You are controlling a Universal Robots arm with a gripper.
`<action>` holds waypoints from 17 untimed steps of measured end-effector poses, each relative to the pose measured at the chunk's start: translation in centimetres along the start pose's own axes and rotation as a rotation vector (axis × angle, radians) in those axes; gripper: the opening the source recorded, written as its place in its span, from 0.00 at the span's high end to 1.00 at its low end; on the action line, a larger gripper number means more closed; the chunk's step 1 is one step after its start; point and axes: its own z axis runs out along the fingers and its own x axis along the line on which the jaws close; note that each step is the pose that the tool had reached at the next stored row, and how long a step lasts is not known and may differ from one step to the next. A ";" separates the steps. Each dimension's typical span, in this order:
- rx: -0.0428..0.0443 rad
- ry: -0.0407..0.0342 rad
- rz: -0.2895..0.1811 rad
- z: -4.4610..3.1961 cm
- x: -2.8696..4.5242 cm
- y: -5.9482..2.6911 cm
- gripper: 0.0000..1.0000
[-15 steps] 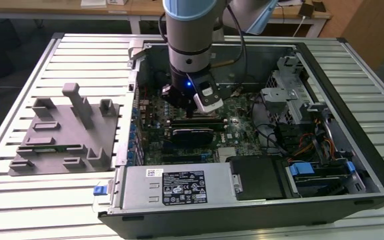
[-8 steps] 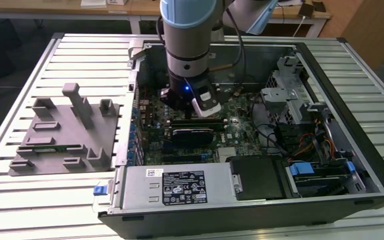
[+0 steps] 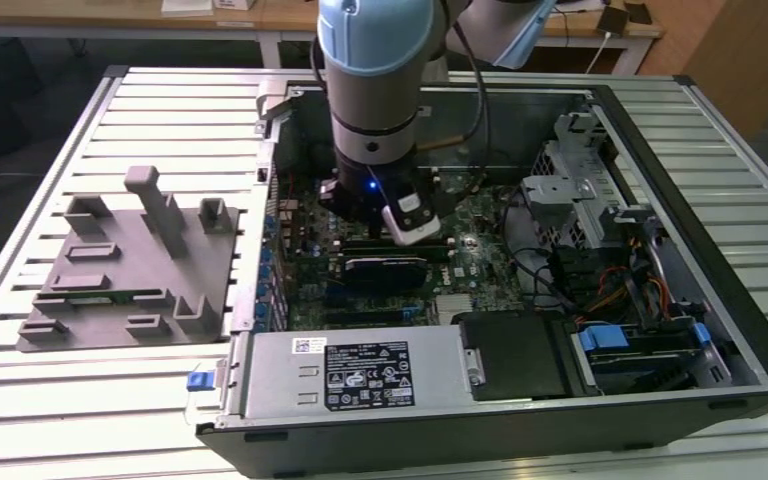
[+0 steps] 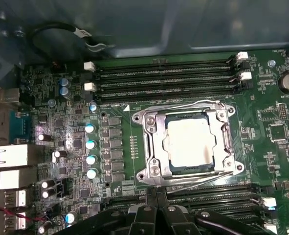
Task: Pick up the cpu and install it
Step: 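Install the second cpu locking lever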
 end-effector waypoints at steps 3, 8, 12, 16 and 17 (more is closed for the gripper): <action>-0.0276 0.0030 0.000 0.06 0.09 -0.22 0.89; -0.0524 0.0054 0.000 0.27 0.37 -0.55 0.89; -0.0586 0.0061 0.000 0.53 0.49 -0.65 0.89; -0.0738 0.0076 0.001 0.79 0.49 -0.70 0.89; -0.0813 0.0083 0.001 0.85 0.50 -0.71 0.89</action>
